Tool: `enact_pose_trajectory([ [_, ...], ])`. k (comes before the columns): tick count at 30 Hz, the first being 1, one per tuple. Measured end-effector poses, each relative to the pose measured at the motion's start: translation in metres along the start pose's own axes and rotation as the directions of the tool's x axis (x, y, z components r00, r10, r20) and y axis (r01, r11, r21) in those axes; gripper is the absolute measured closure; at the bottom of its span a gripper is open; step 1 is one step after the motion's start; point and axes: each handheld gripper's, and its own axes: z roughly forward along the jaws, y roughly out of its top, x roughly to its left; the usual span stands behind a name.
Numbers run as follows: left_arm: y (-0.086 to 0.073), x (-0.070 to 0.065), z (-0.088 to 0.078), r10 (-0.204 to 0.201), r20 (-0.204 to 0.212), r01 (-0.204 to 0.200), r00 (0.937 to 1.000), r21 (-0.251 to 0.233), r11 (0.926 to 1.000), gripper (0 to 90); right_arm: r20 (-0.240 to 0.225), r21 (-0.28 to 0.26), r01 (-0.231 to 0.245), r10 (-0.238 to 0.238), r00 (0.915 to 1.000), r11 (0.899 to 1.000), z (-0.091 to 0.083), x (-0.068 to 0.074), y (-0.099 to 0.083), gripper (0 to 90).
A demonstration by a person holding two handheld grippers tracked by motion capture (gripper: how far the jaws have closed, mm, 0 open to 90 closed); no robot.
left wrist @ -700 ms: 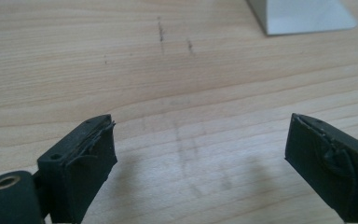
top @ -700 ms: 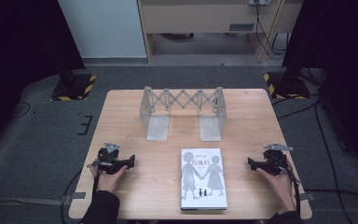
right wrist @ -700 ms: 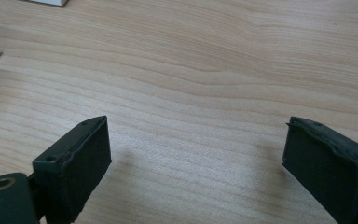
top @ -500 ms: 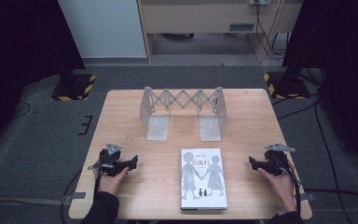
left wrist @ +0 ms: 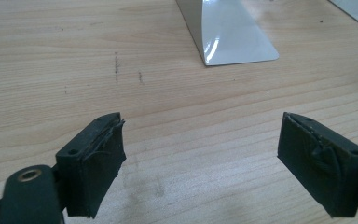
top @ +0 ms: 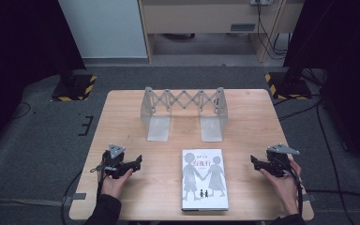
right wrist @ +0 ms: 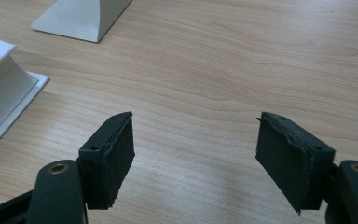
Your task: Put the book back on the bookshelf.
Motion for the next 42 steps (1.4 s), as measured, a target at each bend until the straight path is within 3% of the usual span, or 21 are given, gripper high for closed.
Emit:
enact_pose_trajectory([
  [3, -0.001, -0.001, 0.0, -0.012, 0.017, 0.012, 0.9998, -0.006, 0.9999, 15.8, -0.002, 0.003, -0.001, 0.001, 1.0, 1.0, 0.0, 0.001, 0.0, 27.5],
  [9, 0.001, -0.002, -0.003, 0.0, 0.004, 0.0, 1.0, -0.022, 0.9998, 15.8, -0.014, -0.008, -0.006, 0.006, 0.9999, 1.0, -0.003, 0.003, 0.002, 27.0],
  [12, 0.001, -0.004, -0.004, -0.008, 0.024, 0.009, 0.9997, -0.027, 0.9996, 16.8, -0.02, -0.014, -0.016, 0.016, 0.9997, 1.0, -0.005, 0.004, 0.003, 27.6],
  [16, 0.001, -0.012, -0.005, 0.002, 0.037, -0.001, 0.9993, -0.023, 0.9997, 17.9, -0.051, -0.037, -0.039, 0.037, 0.998, 0.999, -0.008, 0.009, 0.005, 28.8],
  [24, 0.004, -0.026, -0.007, 0.029, 0.065, -0.028, 0.9975, -0.02, 0.9994, 19.3, -0.089, -0.064, -0.038, 0.032, 0.9955, 0.997, -0.011, 0.016, 0.008, 28.3],
  [36, 0.005, -0.042, -0.009, 0.037, 0.108, -0.033, 0.9935, -0.039, 0.9987, 19.3, -0.125, -0.088, -0.03, 0.019, 0.992, 0.996, -0.014, 0.028, 0.012, 29.0],
  [42, 0.006, -0.051, -0.011, 0.045, 0.147, -0.039, 0.9881, -0.048, 0.9981, 20.9, -0.15, -0.09, -0.024, 0.01, 0.9887, 0.996, -0.013, 0.036, 0.013, 29.0],
])
